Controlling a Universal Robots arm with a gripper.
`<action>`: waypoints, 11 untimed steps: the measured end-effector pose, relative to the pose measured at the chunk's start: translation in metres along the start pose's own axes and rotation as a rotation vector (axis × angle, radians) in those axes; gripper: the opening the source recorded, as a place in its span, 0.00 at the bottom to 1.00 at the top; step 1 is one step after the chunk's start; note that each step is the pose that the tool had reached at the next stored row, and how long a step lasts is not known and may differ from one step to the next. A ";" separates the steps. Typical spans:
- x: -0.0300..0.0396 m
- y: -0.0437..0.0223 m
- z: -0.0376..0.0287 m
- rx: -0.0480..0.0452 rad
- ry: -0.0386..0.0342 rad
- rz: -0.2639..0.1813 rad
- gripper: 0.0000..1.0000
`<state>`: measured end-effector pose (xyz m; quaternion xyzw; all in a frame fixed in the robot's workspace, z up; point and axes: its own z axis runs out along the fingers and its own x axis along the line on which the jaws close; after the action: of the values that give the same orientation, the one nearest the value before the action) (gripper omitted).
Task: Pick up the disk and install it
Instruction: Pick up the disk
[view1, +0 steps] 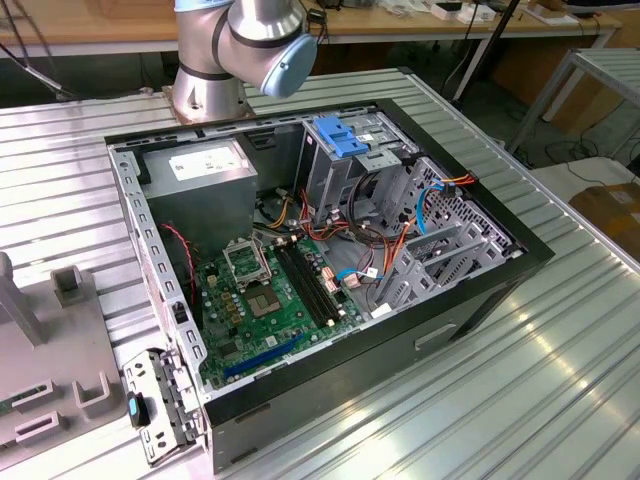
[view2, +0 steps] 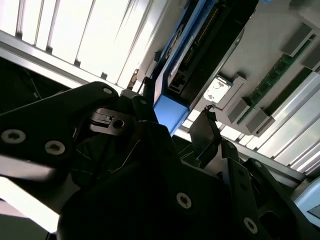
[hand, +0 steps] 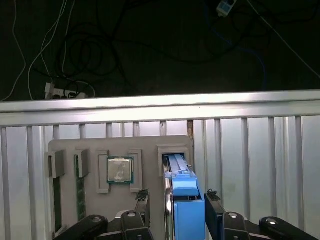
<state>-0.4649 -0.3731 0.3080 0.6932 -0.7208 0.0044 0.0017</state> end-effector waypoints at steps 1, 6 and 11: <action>0.0000 0.0000 0.0013 0.0000 0.0000 0.000 0.55; -0.0009 0.0001 0.0074 0.0001 0.0000 0.000 0.55; -0.0039 0.0002 0.0097 0.0000 0.0000 0.000 0.55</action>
<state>-0.4649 -0.3693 0.2983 0.6931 -0.7208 0.0044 0.0017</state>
